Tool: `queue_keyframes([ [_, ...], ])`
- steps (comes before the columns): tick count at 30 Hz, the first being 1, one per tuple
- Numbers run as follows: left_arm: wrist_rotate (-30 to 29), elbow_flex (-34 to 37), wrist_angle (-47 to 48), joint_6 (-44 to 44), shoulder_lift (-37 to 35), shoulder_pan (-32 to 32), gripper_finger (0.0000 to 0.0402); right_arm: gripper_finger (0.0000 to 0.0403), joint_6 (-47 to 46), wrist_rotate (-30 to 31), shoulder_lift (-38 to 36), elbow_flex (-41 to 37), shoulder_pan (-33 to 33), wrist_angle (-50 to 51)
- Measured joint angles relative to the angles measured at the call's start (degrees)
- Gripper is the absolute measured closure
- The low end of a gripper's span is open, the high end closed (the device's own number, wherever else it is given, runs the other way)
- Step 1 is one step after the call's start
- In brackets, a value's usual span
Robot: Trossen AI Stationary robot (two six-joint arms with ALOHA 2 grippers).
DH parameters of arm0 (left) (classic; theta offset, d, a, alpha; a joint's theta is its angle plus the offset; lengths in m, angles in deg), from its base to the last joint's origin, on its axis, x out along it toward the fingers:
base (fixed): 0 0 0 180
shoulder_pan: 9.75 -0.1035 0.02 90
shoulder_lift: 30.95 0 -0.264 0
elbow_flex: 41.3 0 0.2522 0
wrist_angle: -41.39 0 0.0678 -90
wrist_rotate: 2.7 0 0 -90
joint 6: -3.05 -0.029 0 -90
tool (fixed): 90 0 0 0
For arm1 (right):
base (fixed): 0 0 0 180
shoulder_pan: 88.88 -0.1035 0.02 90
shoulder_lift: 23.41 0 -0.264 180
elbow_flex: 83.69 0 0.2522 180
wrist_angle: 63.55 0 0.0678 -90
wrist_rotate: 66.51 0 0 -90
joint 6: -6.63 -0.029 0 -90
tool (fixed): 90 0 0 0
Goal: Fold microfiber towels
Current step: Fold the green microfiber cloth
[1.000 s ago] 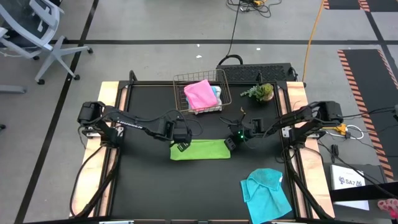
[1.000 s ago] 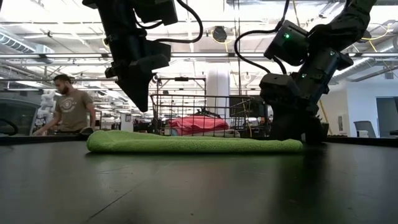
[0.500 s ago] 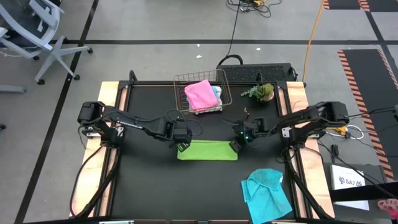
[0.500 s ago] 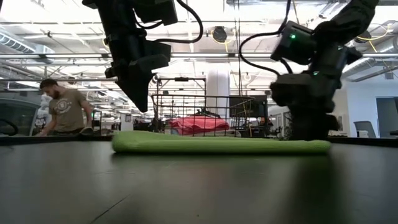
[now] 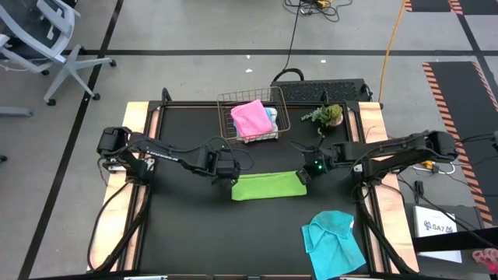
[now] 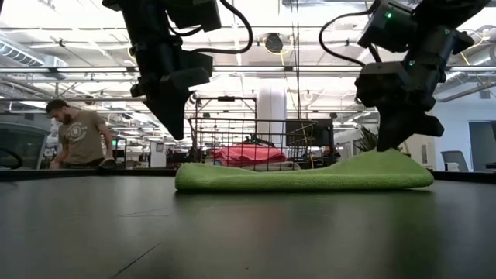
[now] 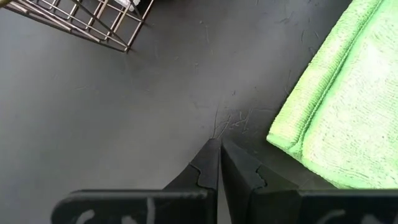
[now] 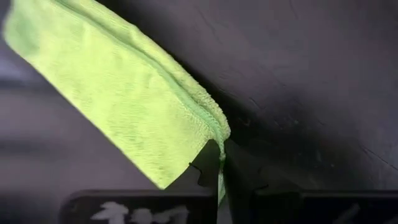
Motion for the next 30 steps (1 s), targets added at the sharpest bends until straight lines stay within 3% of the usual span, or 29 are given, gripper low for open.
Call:
queue_keyframes([
  [5, -1.4, -0.1, 1.3, 1.8, -3.0, 0.8, 0.0397, 0.0402, -0.1, 0.0, -0.4, 0.0, 0.0, -0.5],
  [9, -4.6, -0.1, 7.6, 5.0, -8.2, 2.0, 0.0399, 0.0402, -1.9, -0.2, -0.2, 0.5, 0.0, -1.8],
  [17, -5.3, -0.1, 15.3, 8.2, -16.6, 4.1, 0.0398, 0.0403, 0.5, 0.1, 2.2, 8.6, 0.0, -2.4],
  [24, -6.3, -0.1, 15.2, 8.4, -17.2, 5.8, 0.0392, 0.0403, 5.0, -0.6, 12.9, 18.6, -0.1, -2.2],
  [30, -6.2, -0.1, 15.9, 8.1, -17.2, 7.1, 0.0395, 0.0403, 9.4, -6.0, 25.7, 30.9, -0.1, -2.4],
])
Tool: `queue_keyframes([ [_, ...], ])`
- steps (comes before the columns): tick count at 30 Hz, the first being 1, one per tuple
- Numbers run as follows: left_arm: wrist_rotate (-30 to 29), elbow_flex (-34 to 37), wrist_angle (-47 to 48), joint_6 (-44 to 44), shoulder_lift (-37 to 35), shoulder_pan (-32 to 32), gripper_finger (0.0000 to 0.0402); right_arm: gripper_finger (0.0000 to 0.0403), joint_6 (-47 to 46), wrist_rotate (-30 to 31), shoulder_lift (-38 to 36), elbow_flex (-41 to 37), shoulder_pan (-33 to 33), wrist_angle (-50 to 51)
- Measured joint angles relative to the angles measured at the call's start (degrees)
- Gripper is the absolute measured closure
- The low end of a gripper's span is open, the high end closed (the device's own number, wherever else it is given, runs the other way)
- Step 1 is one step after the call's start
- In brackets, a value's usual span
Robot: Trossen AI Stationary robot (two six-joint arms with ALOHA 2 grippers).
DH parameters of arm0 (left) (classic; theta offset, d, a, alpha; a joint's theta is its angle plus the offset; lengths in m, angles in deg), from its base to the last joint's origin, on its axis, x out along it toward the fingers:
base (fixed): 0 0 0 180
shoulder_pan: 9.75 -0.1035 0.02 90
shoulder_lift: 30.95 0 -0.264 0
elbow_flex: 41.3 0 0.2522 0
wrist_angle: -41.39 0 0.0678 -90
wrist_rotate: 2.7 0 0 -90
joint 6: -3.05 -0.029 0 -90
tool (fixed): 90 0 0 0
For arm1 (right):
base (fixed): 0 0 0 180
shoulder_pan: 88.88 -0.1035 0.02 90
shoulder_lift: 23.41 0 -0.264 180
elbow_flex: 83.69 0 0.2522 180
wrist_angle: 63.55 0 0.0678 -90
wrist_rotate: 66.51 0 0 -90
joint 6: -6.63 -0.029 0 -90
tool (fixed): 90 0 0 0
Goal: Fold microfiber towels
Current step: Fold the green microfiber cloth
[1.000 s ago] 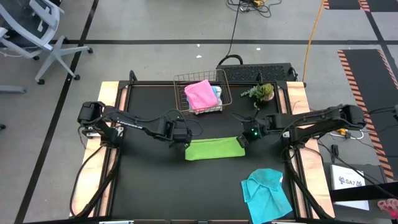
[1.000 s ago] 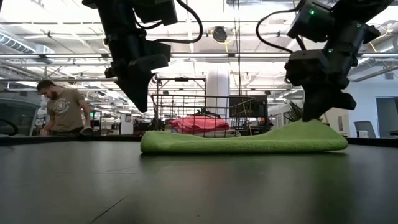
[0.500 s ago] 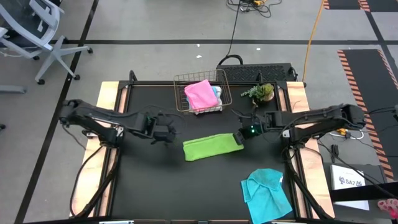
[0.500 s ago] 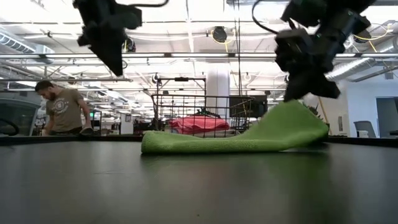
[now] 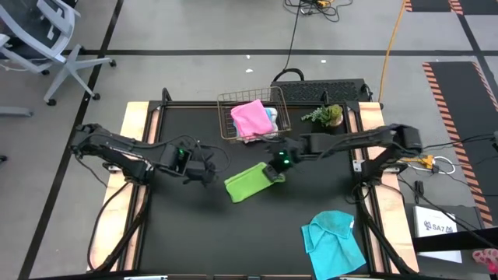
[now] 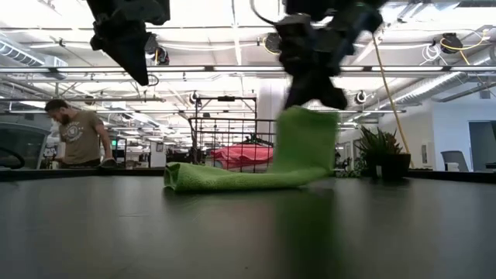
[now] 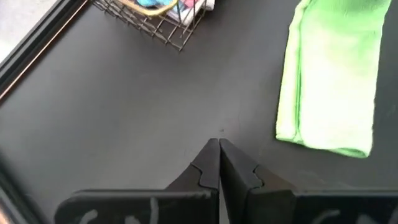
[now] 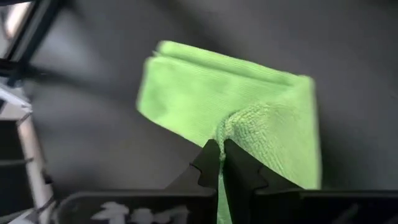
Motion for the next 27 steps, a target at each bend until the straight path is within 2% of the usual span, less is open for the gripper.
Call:
queue_keyframes([
  [9, 0.0, 0.0, 5.1, -0.2, 0.0, 1.3, 0.0399, 0.0403, 1.9, -5.7, 15.0, 14.8, -1.7, -7.1],
  [16, 0.3, 0.0, 8.4, -0.2, 0.0, 1.9, 0.0391, 0.0403, -3.5, -6.0, 21.5, 15.8, -4.3, -16.0],
  [27, 1.7, 0.1, 8.6, -1.3, 0.0, 1.9, 0.0393, 0.0403, -8.0, -6.1, 29.9, 15.8, -6.5, -32.2],
])
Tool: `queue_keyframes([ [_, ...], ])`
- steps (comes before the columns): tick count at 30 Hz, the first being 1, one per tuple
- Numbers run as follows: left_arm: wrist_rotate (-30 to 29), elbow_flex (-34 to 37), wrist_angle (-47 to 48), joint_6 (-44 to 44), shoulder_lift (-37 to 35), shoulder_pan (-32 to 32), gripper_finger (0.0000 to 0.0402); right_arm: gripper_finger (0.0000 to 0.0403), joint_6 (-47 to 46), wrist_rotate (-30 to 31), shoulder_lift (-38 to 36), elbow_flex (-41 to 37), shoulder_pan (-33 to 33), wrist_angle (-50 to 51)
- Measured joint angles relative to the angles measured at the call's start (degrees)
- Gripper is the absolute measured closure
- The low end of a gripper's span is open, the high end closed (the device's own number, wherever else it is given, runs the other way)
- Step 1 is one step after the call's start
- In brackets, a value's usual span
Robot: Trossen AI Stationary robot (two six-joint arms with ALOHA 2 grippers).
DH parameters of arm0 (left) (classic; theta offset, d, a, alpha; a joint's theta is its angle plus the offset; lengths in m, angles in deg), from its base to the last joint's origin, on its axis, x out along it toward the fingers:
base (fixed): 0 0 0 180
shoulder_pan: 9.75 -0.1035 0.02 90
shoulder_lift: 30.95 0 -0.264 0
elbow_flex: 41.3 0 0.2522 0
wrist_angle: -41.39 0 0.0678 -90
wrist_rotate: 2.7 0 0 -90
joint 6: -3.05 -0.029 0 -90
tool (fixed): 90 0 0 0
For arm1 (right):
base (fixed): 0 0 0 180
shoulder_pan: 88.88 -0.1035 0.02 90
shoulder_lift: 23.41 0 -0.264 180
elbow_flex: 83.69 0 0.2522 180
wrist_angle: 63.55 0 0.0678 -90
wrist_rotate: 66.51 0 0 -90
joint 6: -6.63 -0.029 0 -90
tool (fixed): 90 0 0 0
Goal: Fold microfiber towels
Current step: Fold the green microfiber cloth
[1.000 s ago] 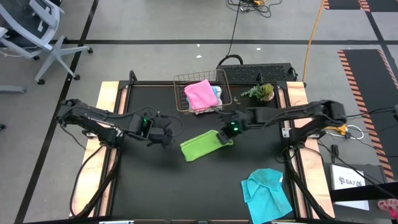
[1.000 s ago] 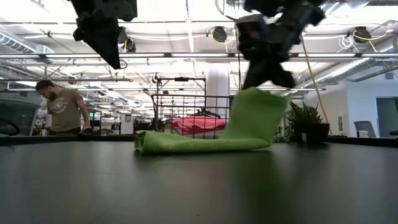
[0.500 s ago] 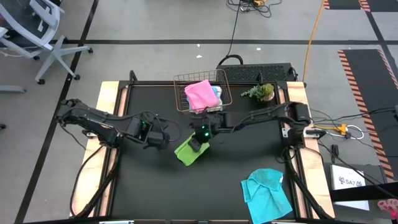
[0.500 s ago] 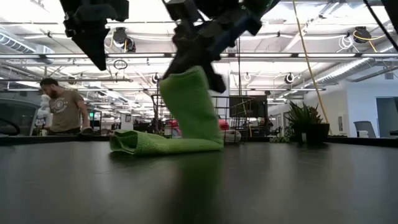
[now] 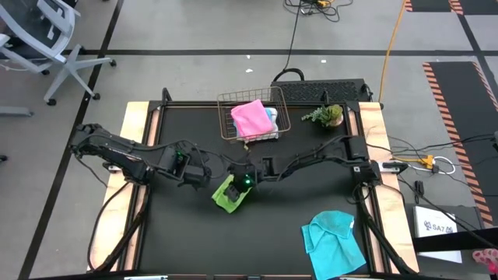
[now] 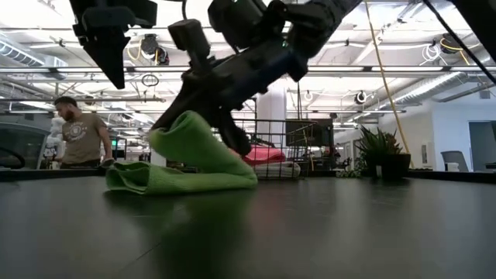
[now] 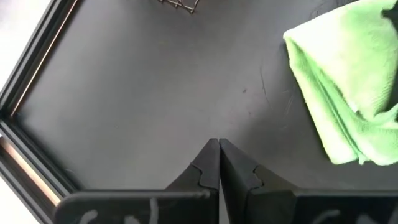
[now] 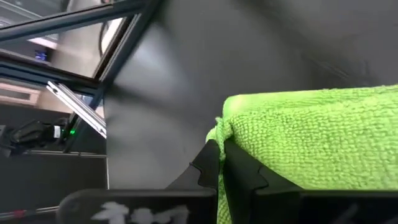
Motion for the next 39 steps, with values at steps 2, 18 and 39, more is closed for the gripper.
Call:
queue_keyframes([
  [2, 0.3, 0.0, 0.0, 0.0, 0.0, 0.0, 0.0398, 0.0401, 0.2, 0.0, 1.0, 0.0, 0.0, -2.7],
  [18, 1.1, 0.0, 0.0, -1.1, 0.0, 0.0, 0.0389, 0.0257, 4.6, -4.1, 1.2, 0.0, -2.2, -12.3],
  [39, 1.0, 0.0, -0.8, 0.1, 0.0, 0.0, 0.039, 0.0355, 15.4, 2.7, -0.9, 0.0, -1.1, 5.7],
])
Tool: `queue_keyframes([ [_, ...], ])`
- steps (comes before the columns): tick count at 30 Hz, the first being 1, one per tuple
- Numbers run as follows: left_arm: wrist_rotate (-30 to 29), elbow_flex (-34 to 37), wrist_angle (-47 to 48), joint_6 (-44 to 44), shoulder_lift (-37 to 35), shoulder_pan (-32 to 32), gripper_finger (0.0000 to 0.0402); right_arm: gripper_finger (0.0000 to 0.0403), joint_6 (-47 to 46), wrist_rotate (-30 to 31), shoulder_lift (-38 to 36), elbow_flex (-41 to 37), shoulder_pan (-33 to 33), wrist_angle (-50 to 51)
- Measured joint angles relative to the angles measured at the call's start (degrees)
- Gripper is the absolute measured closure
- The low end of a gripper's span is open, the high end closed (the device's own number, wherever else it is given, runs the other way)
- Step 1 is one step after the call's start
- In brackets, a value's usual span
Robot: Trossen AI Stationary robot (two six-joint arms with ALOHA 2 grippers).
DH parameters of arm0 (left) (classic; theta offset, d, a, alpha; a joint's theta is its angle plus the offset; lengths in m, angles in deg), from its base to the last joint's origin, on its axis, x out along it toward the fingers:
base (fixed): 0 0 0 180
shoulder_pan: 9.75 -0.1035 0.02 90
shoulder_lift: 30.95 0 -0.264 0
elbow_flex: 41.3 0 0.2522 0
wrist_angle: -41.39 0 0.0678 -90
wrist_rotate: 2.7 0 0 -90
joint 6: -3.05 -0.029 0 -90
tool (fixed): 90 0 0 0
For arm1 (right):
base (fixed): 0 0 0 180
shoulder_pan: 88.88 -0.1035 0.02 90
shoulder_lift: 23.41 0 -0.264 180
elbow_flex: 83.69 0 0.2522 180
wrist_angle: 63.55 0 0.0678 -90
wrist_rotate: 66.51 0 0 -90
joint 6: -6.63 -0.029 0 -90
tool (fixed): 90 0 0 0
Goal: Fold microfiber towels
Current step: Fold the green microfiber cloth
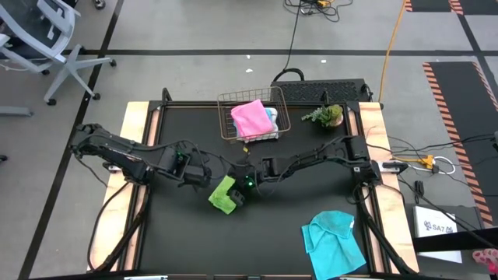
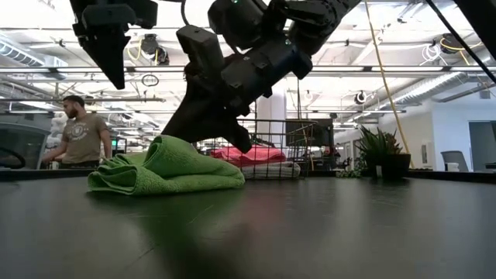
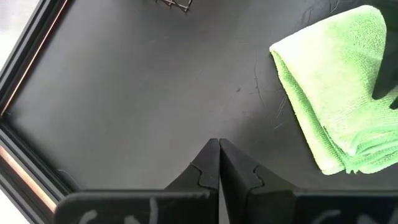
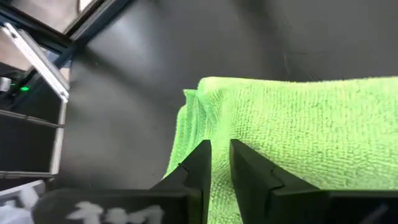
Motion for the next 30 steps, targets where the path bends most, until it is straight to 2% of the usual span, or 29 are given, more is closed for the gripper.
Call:
queue_keyframes([
  [4, 0.0, 0.0, 0.0, 0.3, 0.0, 0.0, 0.0388, 0.0371, 0.0, 2.2, 1.3, 0.0, -1.2, -0.8],
  [8, -0.2, 0.0, -0.2, 0.4, 0.0, 0.0, 0.0399, 0.0375, -0.3, 1.9, 3.7, 0.0, -1.6, -1.4],
  [13, -0.2, 0.0, -0.3, 1.1, 0.0, 0.0, 0.0385, 0.0376, -0.5, 1.5, 5.2, 0.0, -1.5, -1.7],
  [15, -0.2, 0.0, -0.3, 1.3, 0.0, 0.0, 0.0384, 0.0377, -1.8, -0.8, 5.1, 0.0, -1.3, -2.5],
  [19, -0.3, 0.0, -1.1, 1.2, 0.0, 0.0, 0.0396, 0.0377, -3.4, -7.1, 2.3, -0.2, -0.9, -8.7],
  [23, -1.0, 0.0, -2.2, 1.0, 0.0, 0.0, 0.0393, 0.0376, -1.1, -8.7, -2.7, 0.0, -1.0, -13.5],
  [27, -0.9, 0.0, -6.7, -0.7, 0.0, 0.0, 0.0388, 0.0376, 2.0, -8.0, -7.3, 0.0, -1.0, -8.0],
  [30, 1.0, -0.1, -13.0, -4.3, 0.6, 0.0, 0.0398, 0.0376, 4.4, -3.9, -10.3, 0.0, -1.0, 0.5],
])
